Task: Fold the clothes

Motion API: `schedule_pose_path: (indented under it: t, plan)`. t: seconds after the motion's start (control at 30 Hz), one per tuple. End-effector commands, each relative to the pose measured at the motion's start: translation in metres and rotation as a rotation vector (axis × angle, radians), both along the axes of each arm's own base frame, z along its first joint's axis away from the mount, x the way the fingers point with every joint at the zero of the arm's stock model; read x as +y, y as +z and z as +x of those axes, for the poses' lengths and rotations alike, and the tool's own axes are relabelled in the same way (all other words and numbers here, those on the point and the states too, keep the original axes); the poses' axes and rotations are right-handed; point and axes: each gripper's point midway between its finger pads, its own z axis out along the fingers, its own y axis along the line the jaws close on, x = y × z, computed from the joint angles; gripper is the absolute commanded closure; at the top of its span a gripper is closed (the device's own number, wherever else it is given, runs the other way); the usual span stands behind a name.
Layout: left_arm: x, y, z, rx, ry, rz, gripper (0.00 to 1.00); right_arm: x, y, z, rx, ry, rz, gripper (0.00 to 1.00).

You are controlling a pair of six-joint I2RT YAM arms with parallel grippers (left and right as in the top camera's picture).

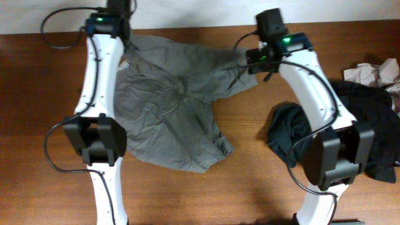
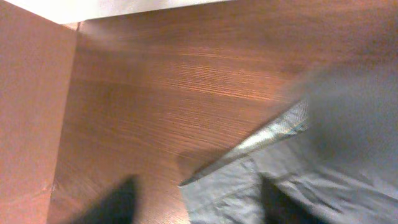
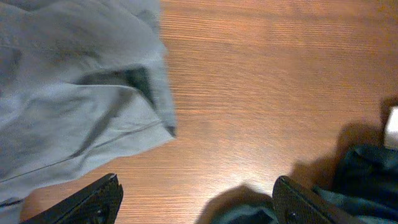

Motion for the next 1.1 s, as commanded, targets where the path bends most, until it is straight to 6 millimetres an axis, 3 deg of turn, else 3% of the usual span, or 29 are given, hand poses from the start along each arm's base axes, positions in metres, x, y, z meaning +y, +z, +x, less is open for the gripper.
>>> schedule_pose_path:
  t: [0.0,0.1,0.2,0.33,0.4,0.47,0.57,0.8,0.87,1.0,1.07]
  plan:
    - [0.017,0.015,0.0,-0.051,0.032,-0.04,0.06,-0.006,0.022,-0.005,-0.025,-0.002,0.08,0.18]
    - [0.025,0.013,-0.004,-0.036,0.046,-0.041,0.06,0.003,0.022,-0.012,0.0,0.024,0.132,0.2]
    - [0.02,0.005,-0.012,0.015,0.03,-0.074,0.09,0.02,0.018,-0.019,0.036,0.068,0.186,0.22]
    - [0.009,-0.011,-0.031,0.122,0.001,-0.147,0.39,0.043,0.016,-0.022,0.046,0.15,0.228,0.34]
    - [0.004,-0.015,-0.034,0.143,-0.012,-0.184,0.53,0.046,0.019,-0.018,0.025,0.158,0.242,0.52]
    - [-0.001,-0.018,-0.037,0.16,-0.022,-0.208,0.76,0.056,0.018,-0.013,0.017,0.182,0.287,0.84]
    - [-0.007,-0.028,-0.045,0.209,-0.034,-0.248,0.98,0.069,0.005,-0.007,0.034,0.209,0.348,0.95]
    - [-0.018,-0.082,-0.068,0.364,-0.036,-0.31,0.99,0.08,-0.066,0.011,0.128,0.173,0.384,0.96]
    - [-0.018,-0.114,-0.08,0.431,-0.025,-0.31,0.99,0.089,-0.088,0.012,0.165,0.189,0.427,0.96]
    - [-0.015,-0.145,-0.097,0.505,-0.009,-0.296,0.99,0.104,-0.091,-0.003,0.228,0.27,0.49,0.96]
    - [-0.013,-0.15,-0.1,0.518,-0.004,-0.283,0.99,0.105,-0.085,-0.011,0.242,0.286,0.479,0.96]
